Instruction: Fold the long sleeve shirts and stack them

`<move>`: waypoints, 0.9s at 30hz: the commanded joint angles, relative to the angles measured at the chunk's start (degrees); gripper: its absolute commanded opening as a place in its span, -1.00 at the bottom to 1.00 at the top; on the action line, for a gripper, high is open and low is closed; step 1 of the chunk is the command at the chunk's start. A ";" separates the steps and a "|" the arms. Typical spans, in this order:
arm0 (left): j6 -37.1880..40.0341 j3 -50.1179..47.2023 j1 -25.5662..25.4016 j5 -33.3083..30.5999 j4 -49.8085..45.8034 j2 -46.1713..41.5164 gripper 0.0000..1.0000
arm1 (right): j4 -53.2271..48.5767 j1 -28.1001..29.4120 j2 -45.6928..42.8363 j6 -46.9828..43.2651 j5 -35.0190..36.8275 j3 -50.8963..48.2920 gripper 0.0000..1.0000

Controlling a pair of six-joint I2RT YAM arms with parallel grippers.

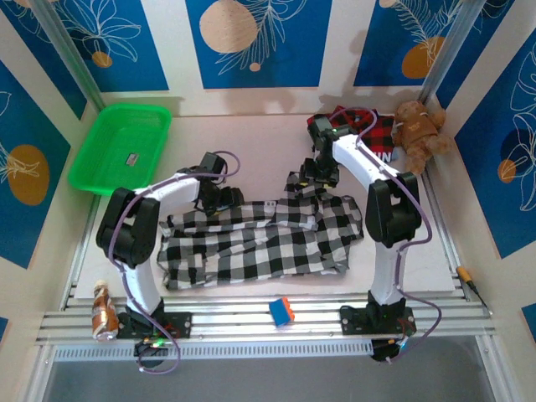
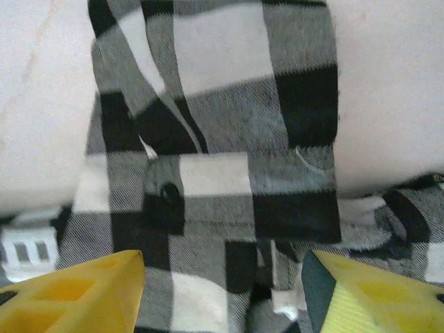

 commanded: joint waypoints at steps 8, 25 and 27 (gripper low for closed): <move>0.54 -0.74 0.13 -2.12 -1.22 5.28 0.46 | 0.14 7.34 5.40 -16.52 11.11 2.97 0.25; 0.28 -1.94 0.19 -1.95 -0.44 6.30 0.46 | 1.34 9.59 14.47 -23.47 19.90 8.33 0.13; 0.28 -1.82 0.20 -1.95 -0.35 6.43 0.46 | 1.24 9.45 15.09 -23.61 20.02 8.69 0.03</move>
